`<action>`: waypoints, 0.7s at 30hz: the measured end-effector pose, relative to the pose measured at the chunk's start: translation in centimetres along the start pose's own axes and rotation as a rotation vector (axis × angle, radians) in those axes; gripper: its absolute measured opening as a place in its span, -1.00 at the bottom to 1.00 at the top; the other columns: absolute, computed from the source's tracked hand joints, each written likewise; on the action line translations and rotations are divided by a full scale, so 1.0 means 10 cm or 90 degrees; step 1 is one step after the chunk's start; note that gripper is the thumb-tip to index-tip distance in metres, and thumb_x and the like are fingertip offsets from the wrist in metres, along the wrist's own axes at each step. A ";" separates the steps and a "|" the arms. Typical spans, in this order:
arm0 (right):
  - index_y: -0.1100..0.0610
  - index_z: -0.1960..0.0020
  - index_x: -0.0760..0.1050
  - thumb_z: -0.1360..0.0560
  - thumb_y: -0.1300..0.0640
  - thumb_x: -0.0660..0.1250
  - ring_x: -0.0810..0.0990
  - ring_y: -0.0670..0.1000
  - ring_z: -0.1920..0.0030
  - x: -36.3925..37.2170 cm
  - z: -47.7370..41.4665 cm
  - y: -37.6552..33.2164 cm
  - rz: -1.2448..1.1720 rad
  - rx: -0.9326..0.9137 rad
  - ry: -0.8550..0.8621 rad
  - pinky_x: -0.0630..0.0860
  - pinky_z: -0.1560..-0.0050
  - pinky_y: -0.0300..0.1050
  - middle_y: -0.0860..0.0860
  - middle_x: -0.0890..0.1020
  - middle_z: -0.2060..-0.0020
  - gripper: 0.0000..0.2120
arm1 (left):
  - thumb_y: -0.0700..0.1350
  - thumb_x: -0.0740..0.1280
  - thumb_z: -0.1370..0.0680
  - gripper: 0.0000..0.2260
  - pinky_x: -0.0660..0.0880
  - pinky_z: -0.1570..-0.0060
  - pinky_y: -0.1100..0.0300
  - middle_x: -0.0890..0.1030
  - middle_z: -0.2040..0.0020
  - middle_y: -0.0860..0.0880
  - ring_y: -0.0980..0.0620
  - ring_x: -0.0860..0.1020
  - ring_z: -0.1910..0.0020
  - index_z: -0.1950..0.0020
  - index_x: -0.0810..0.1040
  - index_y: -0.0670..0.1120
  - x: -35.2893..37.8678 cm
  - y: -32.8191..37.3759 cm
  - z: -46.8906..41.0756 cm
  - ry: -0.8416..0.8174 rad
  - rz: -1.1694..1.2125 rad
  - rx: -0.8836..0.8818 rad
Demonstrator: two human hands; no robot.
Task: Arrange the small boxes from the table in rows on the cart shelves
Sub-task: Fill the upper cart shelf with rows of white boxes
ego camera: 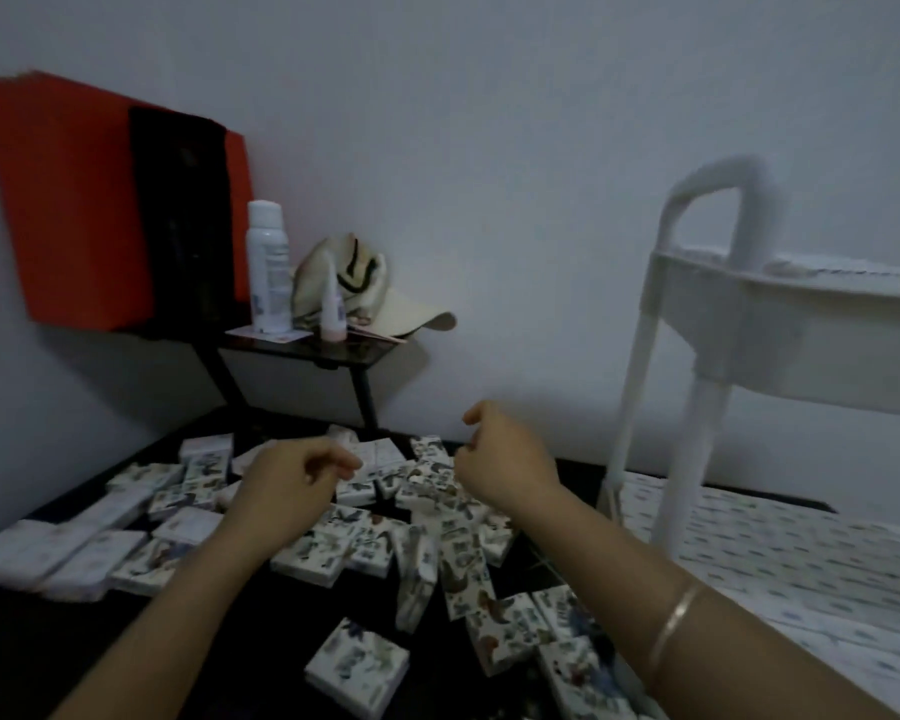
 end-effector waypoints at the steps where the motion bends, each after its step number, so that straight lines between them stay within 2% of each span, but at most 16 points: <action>1: 0.12 -0.34 0.35 -0.51 0.15 0.23 0.53 0.15 -0.14 0.09 -0.16 0.10 0.001 0.046 0.012 0.53 -0.07 0.02 0.10 0.53 -0.19 -0.60 | -0.24 0.28 -0.58 -0.68 0.48 0.21 0.32 0.65 0.15 0.21 0.22 0.58 0.15 0.18 0.59 0.20 0.06 -0.15 -0.03 0.008 -0.013 -0.015; 4: 0.16 -0.29 0.41 -0.49 0.11 0.28 0.52 0.19 -0.21 0.29 -0.48 0.45 0.035 0.178 0.044 0.51 -0.12 0.02 0.13 0.51 -0.24 -0.62 | -0.18 0.26 -0.59 -0.77 0.51 0.11 0.18 0.61 0.06 0.19 0.17 0.54 0.15 0.04 0.59 0.16 0.17 -0.39 -0.19 0.049 -0.052 -0.042; 7: 0.21 -0.23 0.48 -0.48 0.09 0.29 0.50 0.22 -0.24 0.48 -0.71 0.88 0.096 0.272 0.056 0.49 -0.13 0.01 0.18 0.53 -0.23 -0.64 | -0.19 0.27 -0.57 -0.79 0.48 0.05 0.13 0.57 -0.09 0.05 0.04 0.51 -0.03 -0.14 0.58 0.02 0.22 -0.57 -0.43 0.104 -0.107 -0.057; 10: 0.26 -0.32 0.42 -0.50 0.16 0.21 0.45 0.25 -0.28 0.74 -0.92 1.26 -0.026 0.340 0.021 0.46 -0.22 0.00 0.24 0.46 -0.31 -0.58 | -0.22 0.29 -0.54 -0.77 0.52 0.03 0.01 0.60 -0.11 -0.08 -0.09 0.50 -0.13 -0.17 0.59 -0.07 0.27 -0.85 -0.56 0.172 -0.127 -0.097; 13: 0.20 -0.35 0.42 -0.53 0.16 0.22 0.46 0.23 -0.29 0.83 -1.05 1.46 -0.067 0.356 0.059 0.44 -0.22 -0.02 0.21 0.46 -0.32 -0.61 | -0.25 0.31 -0.51 -0.73 0.51 -0.02 -0.05 0.61 -0.10 -0.15 -0.16 0.51 -0.13 -0.20 0.59 -0.15 0.39 -1.06 -0.59 0.191 -0.143 -0.105; 15: 0.17 -0.29 0.50 -0.55 0.02 0.24 0.50 0.21 -0.24 0.87 -1.12 1.54 -0.052 0.348 0.079 0.47 -0.18 -0.02 0.19 0.53 -0.26 -0.63 | -0.25 0.32 -0.49 -0.68 0.47 -0.12 -0.11 0.60 -0.15 -0.18 -0.19 0.51 -0.17 -0.25 0.55 -0.19 0.48 -1.12 -0.66 0.184 -0.169 -0.075; 18: 0.12 -0.16 0.59 -0.51 -0.26 0.19 0.54 0.19 -0.18 0.94 -1.22 1.62 0.016 0.352 0.006 0.51 -0.14 -0.03 0.14 0.61 -0.15 -0.49 | -0.31 0.29 -0.49 -0.54 0.29 -0.36 -0.15 0.48 -0.33 -0.25 -0.23 0.38 -0.37 -0.40 0.42 -0.21 0.60 -1.15 -0.77 0.132 -0.191 -0.053; 21: 0.06 -0.24 0.55 -0.42 -0.39 0.19 0.46 0.20 -0.26 1.01 -1.27 1.64 0.078 0.337 -0.060 0.43 -0.14 -0.03 0.11 0.56 -0.22 -0.37 | -0.34 0.26 -0.48 -0.42 0.10 -0.48 -0.06 0.35 -0.45 -0.22 -0.16 0.25 -0.48 -0.51 0.27 -0.17 0.65 -1.19 -0.79 0.059 -0.223 -0.059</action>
Point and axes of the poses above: each hand's wrist, its own z-axis away from the middle knuckle, its own x-axis out of the palm, y = z × x, the point moved 3 cm from there along -z, towards the middle knuckle
